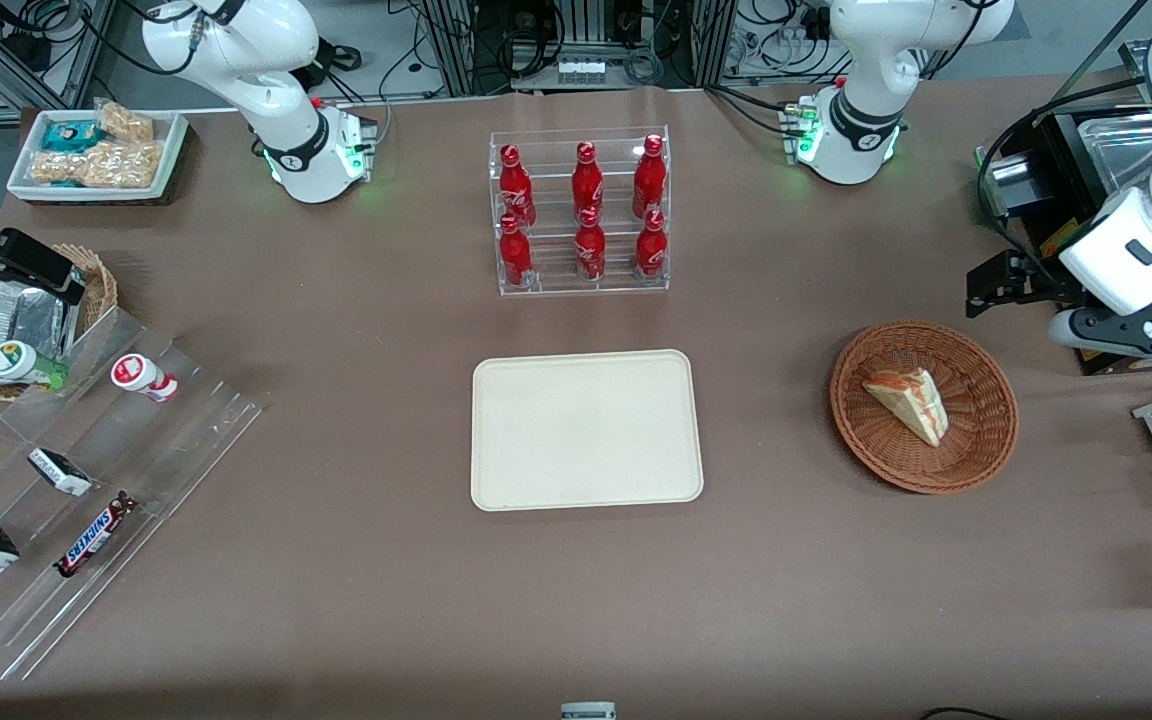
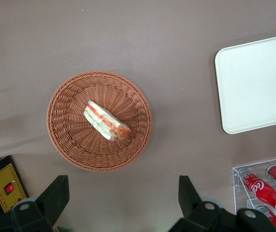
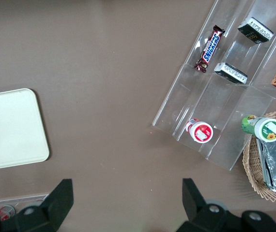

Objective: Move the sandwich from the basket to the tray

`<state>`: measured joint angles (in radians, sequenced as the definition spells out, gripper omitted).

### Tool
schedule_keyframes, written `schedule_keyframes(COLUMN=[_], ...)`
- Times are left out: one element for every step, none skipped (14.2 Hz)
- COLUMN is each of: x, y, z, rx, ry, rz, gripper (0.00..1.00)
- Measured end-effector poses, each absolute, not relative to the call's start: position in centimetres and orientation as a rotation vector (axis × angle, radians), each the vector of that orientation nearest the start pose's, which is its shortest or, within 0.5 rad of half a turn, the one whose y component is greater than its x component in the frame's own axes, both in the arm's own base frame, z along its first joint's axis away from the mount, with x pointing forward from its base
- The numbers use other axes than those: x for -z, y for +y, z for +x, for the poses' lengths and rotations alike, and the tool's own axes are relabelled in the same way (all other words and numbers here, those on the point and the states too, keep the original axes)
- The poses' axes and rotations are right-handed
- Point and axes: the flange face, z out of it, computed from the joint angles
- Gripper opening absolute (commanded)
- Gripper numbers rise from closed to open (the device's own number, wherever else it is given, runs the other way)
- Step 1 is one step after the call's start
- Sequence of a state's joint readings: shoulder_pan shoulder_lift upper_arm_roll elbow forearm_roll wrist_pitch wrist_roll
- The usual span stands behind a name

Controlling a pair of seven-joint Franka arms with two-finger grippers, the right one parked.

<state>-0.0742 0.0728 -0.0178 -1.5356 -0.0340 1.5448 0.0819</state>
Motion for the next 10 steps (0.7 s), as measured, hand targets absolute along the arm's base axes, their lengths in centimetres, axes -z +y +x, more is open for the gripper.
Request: schedule_keyframes(x=[-59.5, -59.2, -58.8, -58.4, -57.8, -56.9, -55.8, -54.4, -52.9, -51.3], y=[-5.6, -5.6, -5.6, -5.4, -5.1, -4.9, -4.7, -4.6, -4.5, -4.3], z=[57.0, 57.0, 57.1, 57.1, 57.2, 57.2, 57.3, 57.4, 57.5, 57.5], rx=[-0.115, -0.129, -0.143, -0.156, -0.173, -0.197, -0.219, -0.238, -0.252, -0.262], ry=[0.276, 0.276, 0.274, 0.268, 0.261, 0.254, 0.249, 0.244, 0.240, 0.238], rz=[-3.162, -3.161, -3.160, -3.160, -3.159, -3.158, -3.156, -3.153, -3.148, -3.140], gripper=[1.00, 1.00, 1.00, 1.00, 1.00, 1.00, 1.00, 1.00, 1.00, 1.00])
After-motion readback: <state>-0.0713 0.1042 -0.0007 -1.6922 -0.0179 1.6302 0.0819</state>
